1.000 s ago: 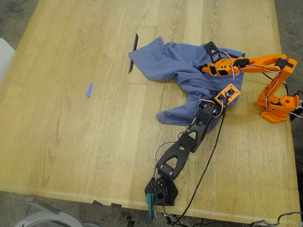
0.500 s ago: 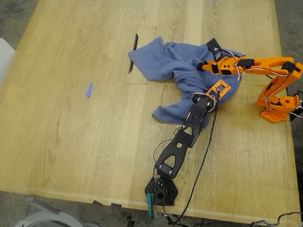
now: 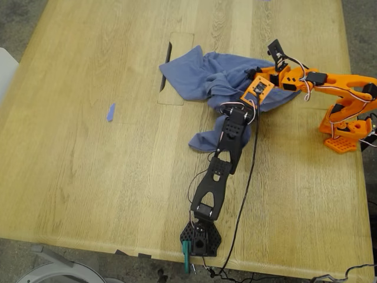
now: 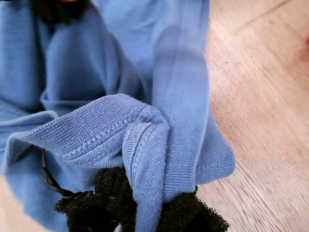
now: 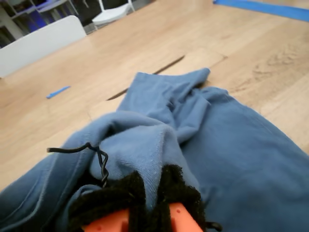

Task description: Fold a T-shirt

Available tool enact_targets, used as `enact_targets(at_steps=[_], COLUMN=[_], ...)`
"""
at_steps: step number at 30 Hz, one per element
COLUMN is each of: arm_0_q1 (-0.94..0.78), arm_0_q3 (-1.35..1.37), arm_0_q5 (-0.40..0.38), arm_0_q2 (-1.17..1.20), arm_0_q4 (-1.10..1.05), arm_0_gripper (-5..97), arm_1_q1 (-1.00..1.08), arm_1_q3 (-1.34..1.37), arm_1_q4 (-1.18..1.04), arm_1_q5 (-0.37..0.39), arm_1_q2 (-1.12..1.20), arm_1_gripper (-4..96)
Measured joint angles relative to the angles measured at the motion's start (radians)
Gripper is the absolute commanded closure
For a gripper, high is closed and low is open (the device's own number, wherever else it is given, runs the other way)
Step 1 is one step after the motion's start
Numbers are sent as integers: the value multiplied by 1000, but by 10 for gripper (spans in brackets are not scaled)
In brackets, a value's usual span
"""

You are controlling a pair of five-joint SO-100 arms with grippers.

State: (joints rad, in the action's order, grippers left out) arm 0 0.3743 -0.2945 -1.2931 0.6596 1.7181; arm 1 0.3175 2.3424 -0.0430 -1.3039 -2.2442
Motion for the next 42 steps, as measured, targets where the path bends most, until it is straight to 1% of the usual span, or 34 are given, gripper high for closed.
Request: enact_targets(at_steps=[4,12,20,27,34,42], arm_0_q1=[0,0,0,-49,-72,-109], arm_0_q3=[0,0,0,0,0,0], arm_0_q5=[0,0,0,0,0,0], arm_0_q2=[60,126,255,367,451,552], arm_0_q4=[40,46,71,78,78,57], arm_0_gripper=[918,918,918,918,918,918], arm_1_q1=[-25,-43,-54,-75,-103,-167], arm_1_q3=[0,0,-32,-109,-250,-486], arm_1_q4=[-12,-14,-14,29,91,97], arm_1_q5=[-9,-15,-26,-34,-38,-63], arm_1_q2=[-57,-133,-164,-164,-97,31], arm_1_gripper=[905,904,903,903,903,905])
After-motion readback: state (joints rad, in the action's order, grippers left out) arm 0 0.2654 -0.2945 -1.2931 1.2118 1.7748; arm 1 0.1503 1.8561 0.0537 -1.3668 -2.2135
